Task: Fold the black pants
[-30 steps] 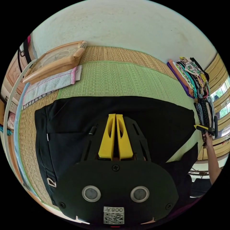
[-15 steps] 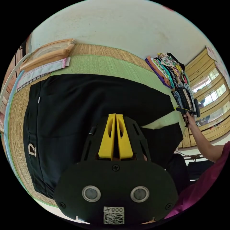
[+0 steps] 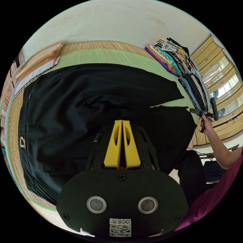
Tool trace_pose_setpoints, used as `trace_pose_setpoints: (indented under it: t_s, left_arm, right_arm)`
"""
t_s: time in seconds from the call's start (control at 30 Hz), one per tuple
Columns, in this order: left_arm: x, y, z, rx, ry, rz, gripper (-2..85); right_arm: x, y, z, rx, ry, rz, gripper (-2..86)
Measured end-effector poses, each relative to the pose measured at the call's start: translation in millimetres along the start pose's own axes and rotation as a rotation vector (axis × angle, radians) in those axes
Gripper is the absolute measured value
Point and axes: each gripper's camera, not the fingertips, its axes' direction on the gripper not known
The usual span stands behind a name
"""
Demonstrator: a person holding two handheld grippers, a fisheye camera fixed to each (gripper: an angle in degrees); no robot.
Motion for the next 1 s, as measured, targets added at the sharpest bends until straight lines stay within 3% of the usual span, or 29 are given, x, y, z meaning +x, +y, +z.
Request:
trace_pose_setpoints:
  t_s: [0.17,0.3,0.43,0.7,0.87,1.0]
  left_arm:
    - [-4,10,-15,0.021,0.000,-0.043,0.0]
    - [-32,34,-53,0.052,-0.146,-0.150,0.0]
    - [-60,66,-71,0.024,-0.297,-0.273,0.0]
    - [-27,95,-59,-0.049,-0.354,-0.239,0.0]
    - [-24,97,-59,-0.028,-0.258,-0.313,0.0]
    - [-5,69,-55,0.035,-0.246,-0.250,0.0]
  right_arm:
    - [1,1,0,0.014,0.017,0.007,-0.5]
    - [-16,12,-11,0.065,-0.067,-0.005,-0.2]
    - [-91,24,3,0.039,-0.133,-0.145,0.0]
    - [-130,39,47,-0.010,-0.116,-0.174,-0.2]
    - [-135,44,55,-0.018,-0.141,-0.165,-0.2]
    - [-139,50,54,0.024,-0.164,-0.147,0.0]
